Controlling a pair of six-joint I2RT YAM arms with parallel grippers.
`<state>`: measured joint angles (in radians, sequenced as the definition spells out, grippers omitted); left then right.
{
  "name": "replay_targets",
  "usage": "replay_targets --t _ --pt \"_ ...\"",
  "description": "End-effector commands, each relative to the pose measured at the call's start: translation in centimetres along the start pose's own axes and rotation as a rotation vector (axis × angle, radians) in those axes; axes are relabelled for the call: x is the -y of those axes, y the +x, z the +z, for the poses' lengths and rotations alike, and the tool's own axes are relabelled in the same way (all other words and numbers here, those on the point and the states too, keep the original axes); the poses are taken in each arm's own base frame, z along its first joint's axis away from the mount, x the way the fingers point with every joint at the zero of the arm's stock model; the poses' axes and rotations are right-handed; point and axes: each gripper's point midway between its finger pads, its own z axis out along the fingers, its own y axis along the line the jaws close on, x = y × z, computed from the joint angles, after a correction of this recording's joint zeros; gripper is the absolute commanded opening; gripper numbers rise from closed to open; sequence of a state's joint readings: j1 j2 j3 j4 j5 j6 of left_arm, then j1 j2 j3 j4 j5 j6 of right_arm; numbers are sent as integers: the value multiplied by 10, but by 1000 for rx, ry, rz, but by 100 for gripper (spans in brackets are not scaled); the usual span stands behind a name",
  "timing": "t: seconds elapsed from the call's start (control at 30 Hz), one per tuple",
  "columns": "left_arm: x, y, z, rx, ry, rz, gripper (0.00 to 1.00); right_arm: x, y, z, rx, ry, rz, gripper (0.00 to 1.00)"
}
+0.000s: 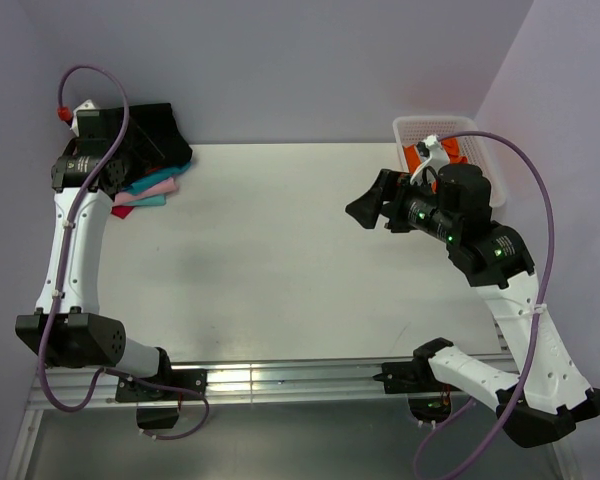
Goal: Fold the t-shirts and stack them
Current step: Put the neatly folded tshirt into the corner of the board with the left arm
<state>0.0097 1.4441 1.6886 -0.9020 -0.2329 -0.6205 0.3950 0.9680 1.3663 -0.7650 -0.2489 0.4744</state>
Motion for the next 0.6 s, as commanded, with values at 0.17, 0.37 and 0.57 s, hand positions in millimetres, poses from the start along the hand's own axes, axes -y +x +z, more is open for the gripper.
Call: replay_targets --t 0.17,0.37,0.57 --pt "5 -13 -17 54 47 11 99 -6 -12 -4 47 -8 -10 100" --pt "16 -8 -20 46 80 33 99 -5 -11 -6 48 -9 -8 100" --pt "25 -6 -27 72 96 78 100 -3 -9 -5 35 7 -12 100"
